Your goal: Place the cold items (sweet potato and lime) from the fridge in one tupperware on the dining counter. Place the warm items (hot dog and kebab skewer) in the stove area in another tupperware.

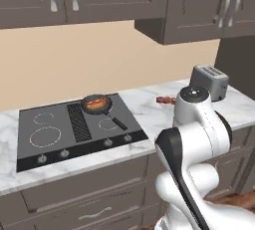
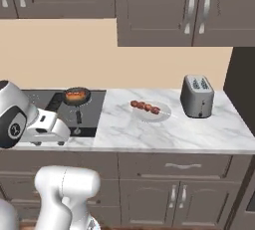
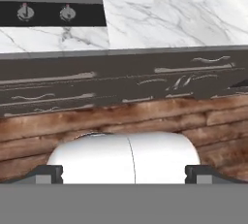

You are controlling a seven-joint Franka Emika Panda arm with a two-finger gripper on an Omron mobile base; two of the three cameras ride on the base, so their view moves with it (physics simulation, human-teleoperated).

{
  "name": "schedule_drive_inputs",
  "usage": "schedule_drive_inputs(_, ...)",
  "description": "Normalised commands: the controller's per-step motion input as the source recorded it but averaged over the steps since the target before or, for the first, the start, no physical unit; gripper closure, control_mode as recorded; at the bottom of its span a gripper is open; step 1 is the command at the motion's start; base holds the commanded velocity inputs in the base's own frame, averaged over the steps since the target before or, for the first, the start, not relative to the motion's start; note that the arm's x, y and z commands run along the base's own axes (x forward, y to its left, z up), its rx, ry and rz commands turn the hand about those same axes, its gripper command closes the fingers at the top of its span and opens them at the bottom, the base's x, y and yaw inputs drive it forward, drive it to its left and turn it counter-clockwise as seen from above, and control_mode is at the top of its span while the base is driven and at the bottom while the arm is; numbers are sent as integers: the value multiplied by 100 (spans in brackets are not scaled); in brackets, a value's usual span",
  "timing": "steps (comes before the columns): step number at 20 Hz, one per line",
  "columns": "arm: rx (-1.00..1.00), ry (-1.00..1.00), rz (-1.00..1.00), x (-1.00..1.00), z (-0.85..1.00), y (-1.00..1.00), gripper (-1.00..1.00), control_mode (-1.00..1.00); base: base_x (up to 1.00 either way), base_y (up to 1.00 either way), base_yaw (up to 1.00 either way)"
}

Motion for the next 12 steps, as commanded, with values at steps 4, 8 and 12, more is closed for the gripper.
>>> schedule_drive_inputs(4,0,0,0,0,0,0,-100,100,7,62,3)
schedule_drive_inputs(8,0,0,0,0,0,0,-100,100,7,27,19)
schedule_drive_inputs(12,0,0,0,0,0,0,-100,100,63,34,33)
